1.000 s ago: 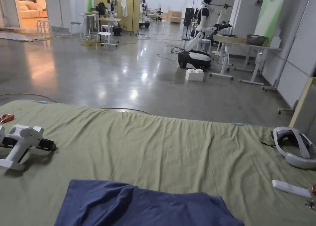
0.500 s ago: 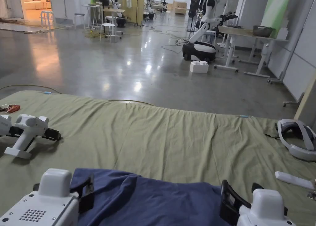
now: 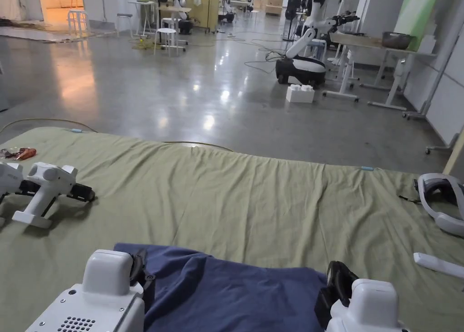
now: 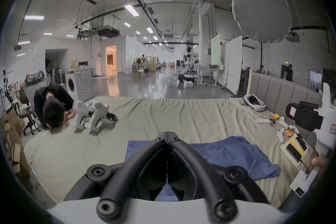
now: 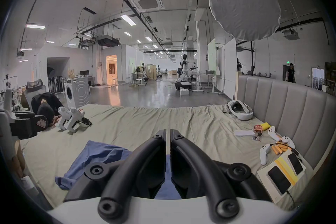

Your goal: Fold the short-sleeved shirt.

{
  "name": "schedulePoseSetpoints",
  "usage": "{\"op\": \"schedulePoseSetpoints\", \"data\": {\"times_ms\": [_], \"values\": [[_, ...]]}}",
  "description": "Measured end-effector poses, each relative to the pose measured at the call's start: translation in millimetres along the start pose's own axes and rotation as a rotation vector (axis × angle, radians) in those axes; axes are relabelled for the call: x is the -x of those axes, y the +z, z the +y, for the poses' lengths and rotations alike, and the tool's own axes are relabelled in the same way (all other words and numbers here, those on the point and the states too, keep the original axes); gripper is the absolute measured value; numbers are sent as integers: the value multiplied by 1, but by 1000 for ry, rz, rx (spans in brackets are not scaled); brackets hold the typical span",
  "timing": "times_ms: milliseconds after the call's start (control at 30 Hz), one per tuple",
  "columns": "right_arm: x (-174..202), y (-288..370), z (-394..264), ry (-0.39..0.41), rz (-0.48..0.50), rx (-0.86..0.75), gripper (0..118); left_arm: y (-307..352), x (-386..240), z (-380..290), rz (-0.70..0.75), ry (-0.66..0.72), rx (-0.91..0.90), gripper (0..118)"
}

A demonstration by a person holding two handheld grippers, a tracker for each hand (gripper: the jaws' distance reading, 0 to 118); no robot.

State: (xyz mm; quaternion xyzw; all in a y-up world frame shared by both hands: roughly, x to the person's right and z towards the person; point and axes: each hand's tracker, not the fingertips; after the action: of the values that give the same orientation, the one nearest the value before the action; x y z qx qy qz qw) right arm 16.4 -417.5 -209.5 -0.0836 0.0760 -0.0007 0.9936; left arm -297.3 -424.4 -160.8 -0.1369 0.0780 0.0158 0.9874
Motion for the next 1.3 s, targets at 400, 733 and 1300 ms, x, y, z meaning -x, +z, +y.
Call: {"op": "schedulePoseSetpoints", "data": {"times_ms": [400,733,1300], "values": [[-30,-39,-31,6,-48,133,6,-160,119,-22,12,183,435,2],[-42,-72,-55,41,-76,236,6,-284,142,-13,13,226,721,69],[-69,-90,-76,59,-136,350,6,-350,127,-69,120,107,823,69]]}}
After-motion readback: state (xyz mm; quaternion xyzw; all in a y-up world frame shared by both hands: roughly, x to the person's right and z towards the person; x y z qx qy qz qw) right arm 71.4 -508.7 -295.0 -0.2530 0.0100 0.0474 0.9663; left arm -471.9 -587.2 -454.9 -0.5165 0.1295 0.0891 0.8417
